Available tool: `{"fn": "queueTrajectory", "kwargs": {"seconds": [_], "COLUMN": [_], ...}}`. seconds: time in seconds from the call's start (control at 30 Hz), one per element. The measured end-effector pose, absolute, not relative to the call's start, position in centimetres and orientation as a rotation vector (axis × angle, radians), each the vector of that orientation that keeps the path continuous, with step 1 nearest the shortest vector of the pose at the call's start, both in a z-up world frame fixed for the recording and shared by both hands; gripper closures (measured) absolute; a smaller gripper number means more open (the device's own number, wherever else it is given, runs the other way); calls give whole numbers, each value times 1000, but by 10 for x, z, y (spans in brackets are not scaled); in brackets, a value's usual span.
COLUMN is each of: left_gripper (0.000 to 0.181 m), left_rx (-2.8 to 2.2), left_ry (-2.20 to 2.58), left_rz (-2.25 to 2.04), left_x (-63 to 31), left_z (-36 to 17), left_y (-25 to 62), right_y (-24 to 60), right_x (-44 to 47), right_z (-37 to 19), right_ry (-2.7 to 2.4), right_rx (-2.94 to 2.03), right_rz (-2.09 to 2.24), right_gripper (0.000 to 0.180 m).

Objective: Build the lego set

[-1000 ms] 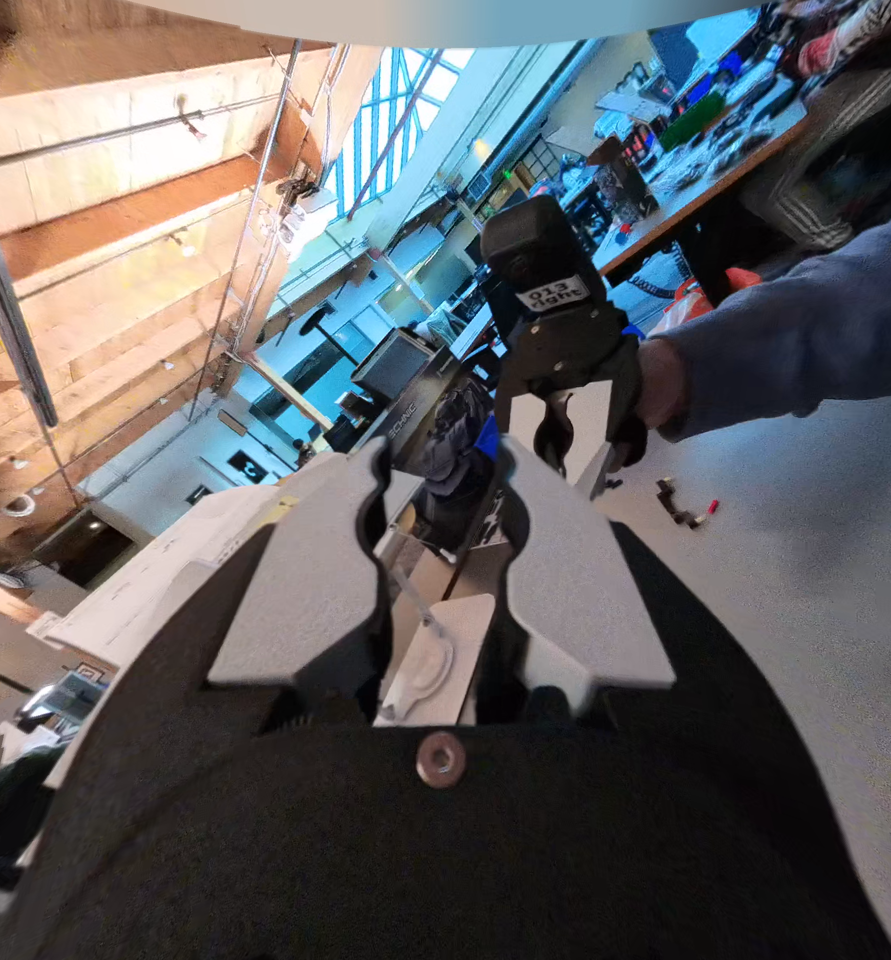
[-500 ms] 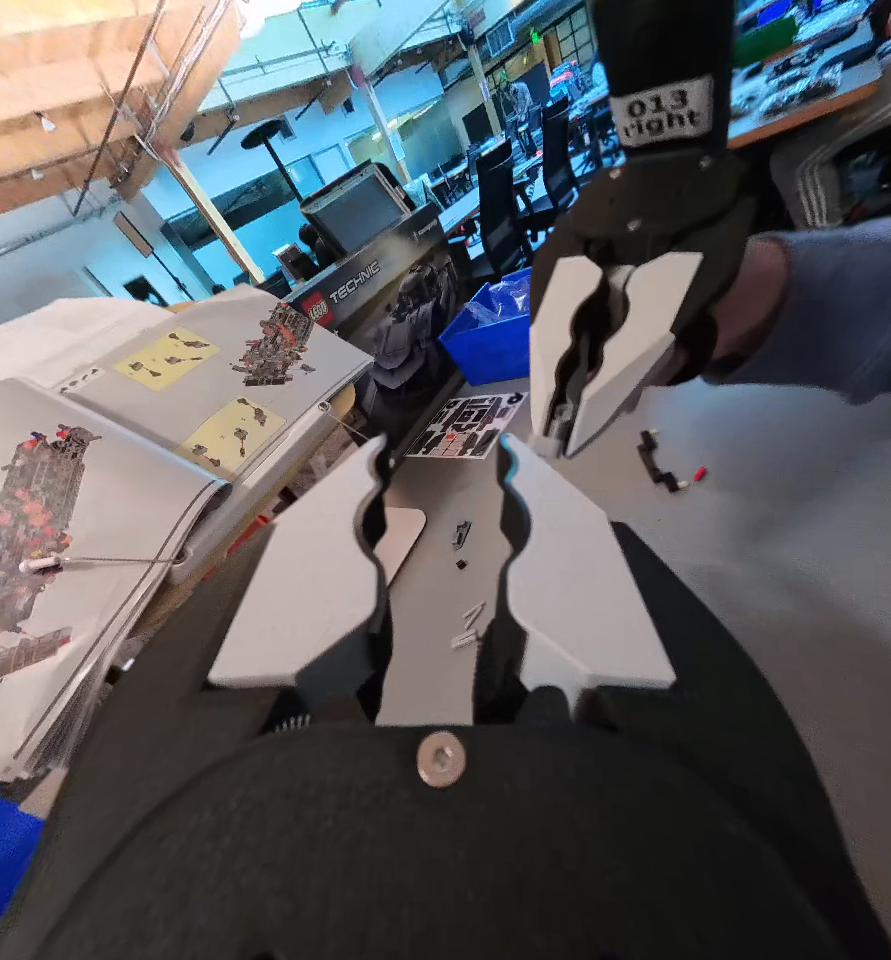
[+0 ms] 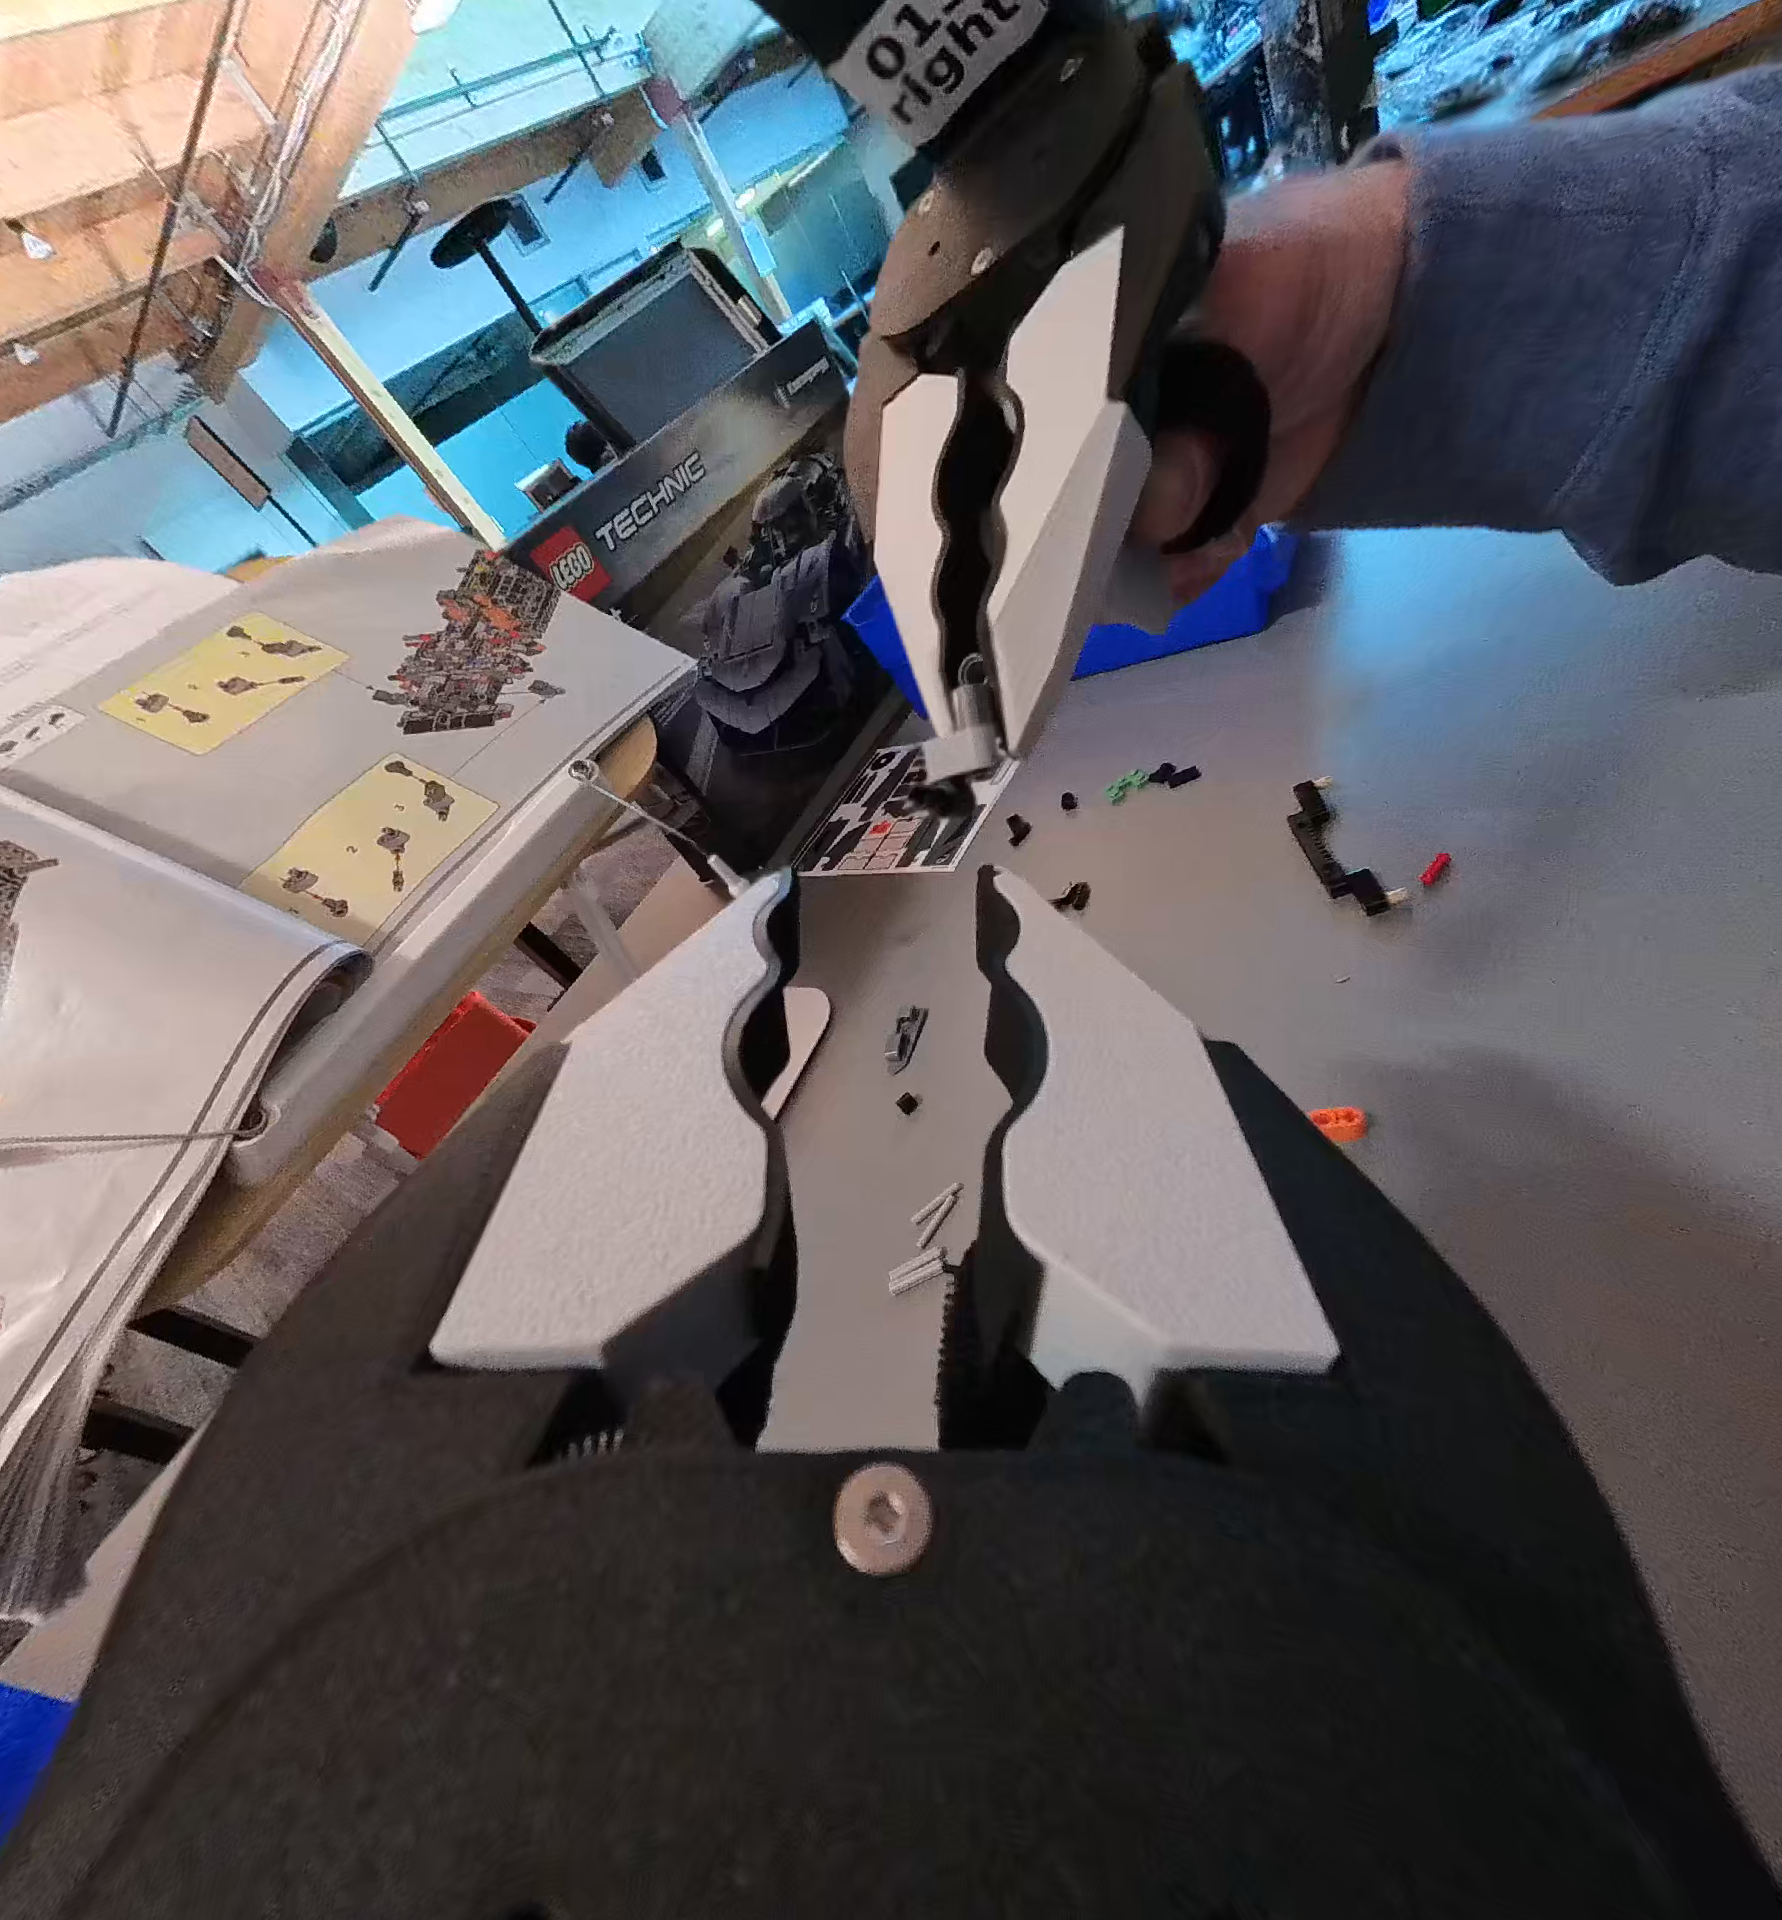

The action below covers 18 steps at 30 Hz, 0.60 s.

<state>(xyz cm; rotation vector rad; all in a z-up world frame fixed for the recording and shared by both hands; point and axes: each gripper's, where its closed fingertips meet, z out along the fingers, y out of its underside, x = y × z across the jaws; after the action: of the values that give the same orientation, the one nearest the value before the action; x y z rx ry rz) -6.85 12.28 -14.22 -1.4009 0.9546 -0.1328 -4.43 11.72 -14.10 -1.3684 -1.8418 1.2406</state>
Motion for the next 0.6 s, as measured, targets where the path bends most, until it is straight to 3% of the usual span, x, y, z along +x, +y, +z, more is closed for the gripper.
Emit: {"fn": "queueTrajectory", "kwargs": {"seconds": [0.6], "left_gripper": [156], "left_rx": [-1402], "left_ry": [1063], "left_rz": [-163], "left_x": [-45], "left_z": [-168], "left_y": [119], "right_y": [111], "right_x": [-39], "right_z": [-159], "right_ry": [-1967], "right_rx": [-1470], "right_rz": [1259], "right_gripper": [174]}}
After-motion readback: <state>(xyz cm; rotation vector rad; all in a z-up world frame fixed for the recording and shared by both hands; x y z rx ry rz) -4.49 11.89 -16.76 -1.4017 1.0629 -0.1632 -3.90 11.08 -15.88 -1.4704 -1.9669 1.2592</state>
